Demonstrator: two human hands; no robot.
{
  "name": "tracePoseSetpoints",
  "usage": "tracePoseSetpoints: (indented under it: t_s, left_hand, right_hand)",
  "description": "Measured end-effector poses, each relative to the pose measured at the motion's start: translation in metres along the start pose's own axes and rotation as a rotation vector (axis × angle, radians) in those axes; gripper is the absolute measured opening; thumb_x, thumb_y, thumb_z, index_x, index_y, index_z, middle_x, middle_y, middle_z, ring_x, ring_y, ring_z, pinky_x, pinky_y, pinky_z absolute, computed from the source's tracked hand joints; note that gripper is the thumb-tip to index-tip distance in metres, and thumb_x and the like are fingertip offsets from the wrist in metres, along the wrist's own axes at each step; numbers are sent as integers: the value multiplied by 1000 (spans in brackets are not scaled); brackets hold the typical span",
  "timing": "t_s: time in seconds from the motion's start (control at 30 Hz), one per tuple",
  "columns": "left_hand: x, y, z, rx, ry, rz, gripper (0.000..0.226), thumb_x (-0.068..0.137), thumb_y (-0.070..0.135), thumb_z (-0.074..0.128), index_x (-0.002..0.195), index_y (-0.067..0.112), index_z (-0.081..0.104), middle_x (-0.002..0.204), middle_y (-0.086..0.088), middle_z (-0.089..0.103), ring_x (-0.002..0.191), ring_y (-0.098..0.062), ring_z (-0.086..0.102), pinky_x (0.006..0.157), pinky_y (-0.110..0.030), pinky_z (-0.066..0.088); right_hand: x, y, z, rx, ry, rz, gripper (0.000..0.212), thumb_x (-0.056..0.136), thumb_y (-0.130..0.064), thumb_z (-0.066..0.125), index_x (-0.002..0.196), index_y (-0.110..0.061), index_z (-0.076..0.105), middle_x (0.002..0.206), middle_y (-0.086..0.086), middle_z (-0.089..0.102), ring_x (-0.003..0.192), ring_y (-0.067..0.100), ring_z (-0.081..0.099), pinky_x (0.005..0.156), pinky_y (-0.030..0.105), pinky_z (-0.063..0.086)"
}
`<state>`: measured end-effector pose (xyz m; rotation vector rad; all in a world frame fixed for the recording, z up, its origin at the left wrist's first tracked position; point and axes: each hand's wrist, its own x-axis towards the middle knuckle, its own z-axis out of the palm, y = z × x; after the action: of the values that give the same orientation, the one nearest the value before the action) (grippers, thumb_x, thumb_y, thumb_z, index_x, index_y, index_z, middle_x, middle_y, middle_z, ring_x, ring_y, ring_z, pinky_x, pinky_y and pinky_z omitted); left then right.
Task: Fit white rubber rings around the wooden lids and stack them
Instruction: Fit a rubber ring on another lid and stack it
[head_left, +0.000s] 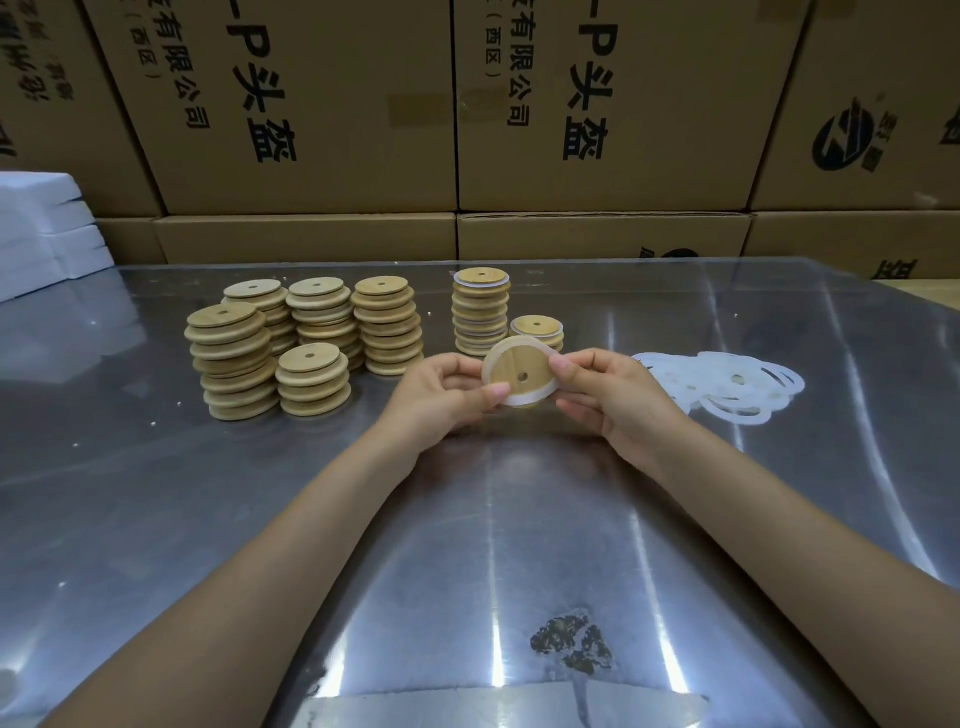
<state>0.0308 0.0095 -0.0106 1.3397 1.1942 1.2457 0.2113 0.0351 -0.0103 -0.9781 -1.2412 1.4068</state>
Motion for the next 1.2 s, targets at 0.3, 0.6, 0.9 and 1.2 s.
tracePoseSetpoints:
  t_s: [0.3, 0.6, 0.9, 1.2]
  left_hand:
    - [-4, 5, 0, -203, -32, -55, 12, 85, 4, 65, 93, 11, 59, 87, -6, 69, 68, -5, 69, 60, -14, 52]
    - [-2, -1, 10, 271, -103, 169, 35, 71, 2, 80, 98, 19, 63, 82, 4, 65, 70, -1, 58, 65, -16, 49]
    - [-1, -2, 9, 140, -77, 145, 35, 74, -4, 75, 100, 15, 62, 75, 6, 62, 56, 5, 55, 51, -8, 41]
    - [-5, -1, 10, -61, -46, 130, 39, 78, -5, 69, 115, 5, 59, 91, -6, 62, 86, -15, 57, 68, -24, 51]
  right_hand:
    - [-5, -7, 11, -113, 63, -154, 15, 85, -29, 69, 79, -18, 60, 72, -10, 71, 67, 4, 69, 52, 18, 52]
    - [-5, 3, 21, -412, 78, -366, 15, 84, -18, 70, 74, -24, 61, 79, 2, 72, 78, 17, 69, 72, 40, 56]
    - [-11, -7, 23, -143, -30, -152, 12, 89, -11, 62, 78, -13, 63, 78, 9, 65, 71, 12, 61, 66, 21, 53]
    - [-10, -1, 22, -445, 39, -436, 15, 85, -22, 70, 77, -28, 58, 76, -5, 71, 65, 2, 61, 65, 26, 47]
